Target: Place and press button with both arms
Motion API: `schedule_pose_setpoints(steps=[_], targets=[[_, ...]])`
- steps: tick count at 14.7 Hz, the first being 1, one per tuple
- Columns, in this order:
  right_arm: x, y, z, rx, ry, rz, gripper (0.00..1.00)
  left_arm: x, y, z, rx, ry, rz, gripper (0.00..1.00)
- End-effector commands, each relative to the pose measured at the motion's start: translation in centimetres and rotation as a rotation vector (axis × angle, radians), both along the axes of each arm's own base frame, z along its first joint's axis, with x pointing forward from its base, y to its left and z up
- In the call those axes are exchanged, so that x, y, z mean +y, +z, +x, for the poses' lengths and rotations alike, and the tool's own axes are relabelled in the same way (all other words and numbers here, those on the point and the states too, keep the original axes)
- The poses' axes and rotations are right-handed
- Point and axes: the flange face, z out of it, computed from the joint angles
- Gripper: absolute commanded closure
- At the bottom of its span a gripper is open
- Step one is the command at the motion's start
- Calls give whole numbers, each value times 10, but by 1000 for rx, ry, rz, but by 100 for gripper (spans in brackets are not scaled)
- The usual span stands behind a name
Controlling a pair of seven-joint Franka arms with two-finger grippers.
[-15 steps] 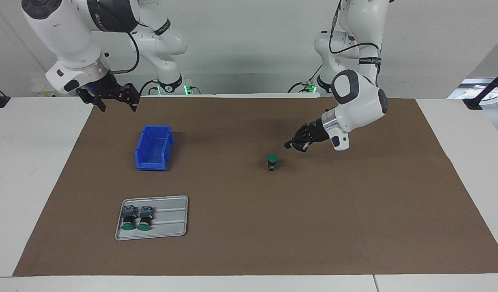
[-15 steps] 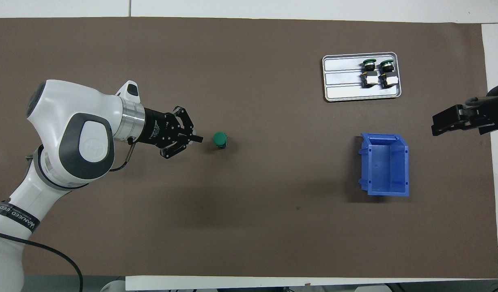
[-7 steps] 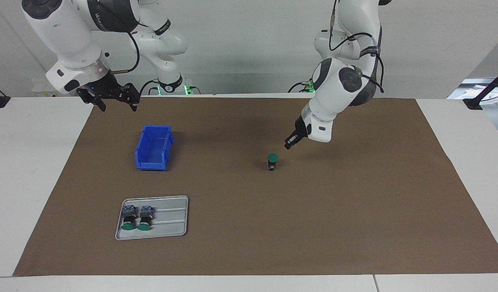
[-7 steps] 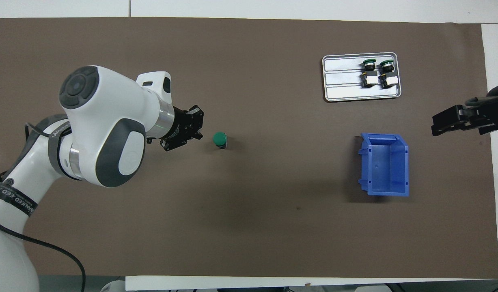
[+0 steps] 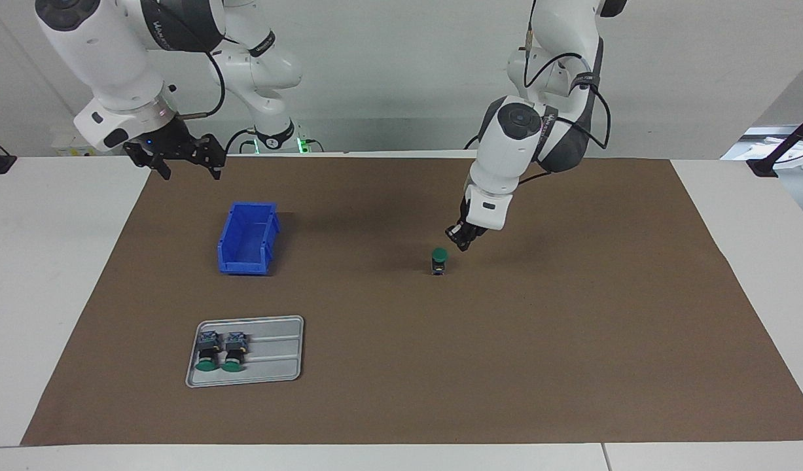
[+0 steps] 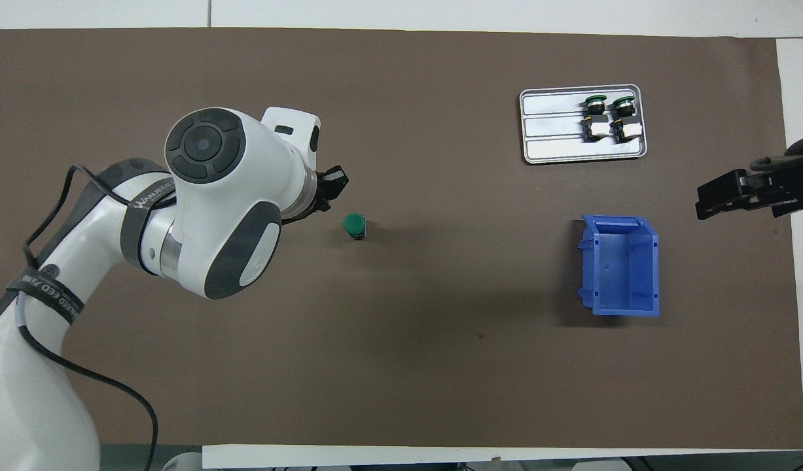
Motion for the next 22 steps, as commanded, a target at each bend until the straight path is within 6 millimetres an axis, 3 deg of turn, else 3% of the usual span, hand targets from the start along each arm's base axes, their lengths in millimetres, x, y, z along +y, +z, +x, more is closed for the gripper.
schedule_pose_setpoints(steps=[1,7,18,22], targets=[[-1,0,-7,2,14,8,2,-10,-7,9,-27,-26,4,100],[-1,1,-7,0,14,8,2,-29,-21,-7,-7,-66,9,100],[-1,0,-7,2,14,8,2,-28,-42,-15,16,-70,5,100],[-1,0,-7,2,14,8,2,-33,-61,-24,29,-84,1,100]])
